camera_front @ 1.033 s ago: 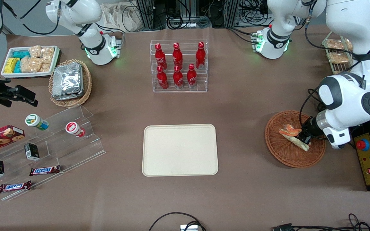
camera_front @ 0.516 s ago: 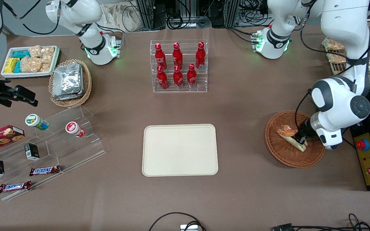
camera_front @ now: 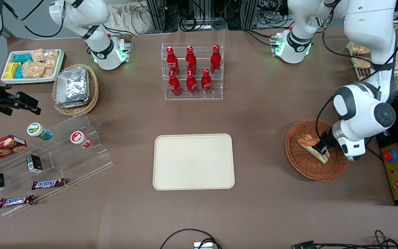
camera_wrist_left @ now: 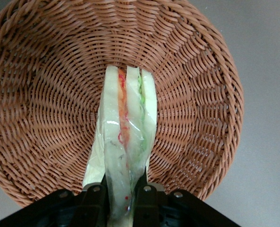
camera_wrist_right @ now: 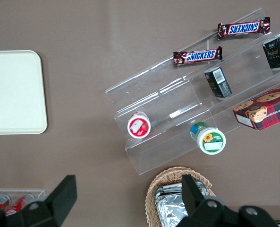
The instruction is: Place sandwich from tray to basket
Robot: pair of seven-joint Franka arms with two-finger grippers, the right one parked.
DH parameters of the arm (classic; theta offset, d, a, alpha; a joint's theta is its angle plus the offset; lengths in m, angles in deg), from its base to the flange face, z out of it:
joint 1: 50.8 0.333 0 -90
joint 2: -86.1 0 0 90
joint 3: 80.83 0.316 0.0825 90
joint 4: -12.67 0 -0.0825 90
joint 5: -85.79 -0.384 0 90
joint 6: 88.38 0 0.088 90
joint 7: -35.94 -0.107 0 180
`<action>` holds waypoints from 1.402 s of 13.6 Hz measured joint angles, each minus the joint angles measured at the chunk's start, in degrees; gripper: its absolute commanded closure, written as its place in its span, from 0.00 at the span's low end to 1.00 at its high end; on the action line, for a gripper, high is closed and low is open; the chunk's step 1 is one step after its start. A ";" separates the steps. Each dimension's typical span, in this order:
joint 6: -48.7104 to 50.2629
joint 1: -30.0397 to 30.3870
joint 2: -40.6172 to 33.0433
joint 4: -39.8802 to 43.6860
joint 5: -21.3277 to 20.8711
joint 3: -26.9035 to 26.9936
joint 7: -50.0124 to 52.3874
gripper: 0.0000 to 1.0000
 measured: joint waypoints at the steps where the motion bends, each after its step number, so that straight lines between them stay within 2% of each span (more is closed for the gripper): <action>1: -0.03 0.02 0.11 0.00 -0.02 0.00 -1.23 0.74; 2: -0.03 0.04 0.25 0.00 -0.02 0.01 -2.43 0.52; 3: -0.03 0.04 0.40 0.00 -0.02 0.01 -2.90 0.01; 7: 1.40 -0.20 0.40 1.00 -0.02 -0.01 -3.47 0.00; 9: 11.20 -0.15 0.26 6.37 -1.04 0.14 -5.32 0.00; 11: 23.09 -0.11 -0.50 13.18 -5.53 0.25 -13.33 0.00; 15: 42.23 -0.05 -4.46 24.96 -10.35 0.38 -24.63 0.00; 17: 45.60 -0.18 -7.66 27.24 -14.12 0.32 -28.98 0.00; 19: 45.81 -0.25 -10.93 26.11 -15.97 0.20 -33.51 0.00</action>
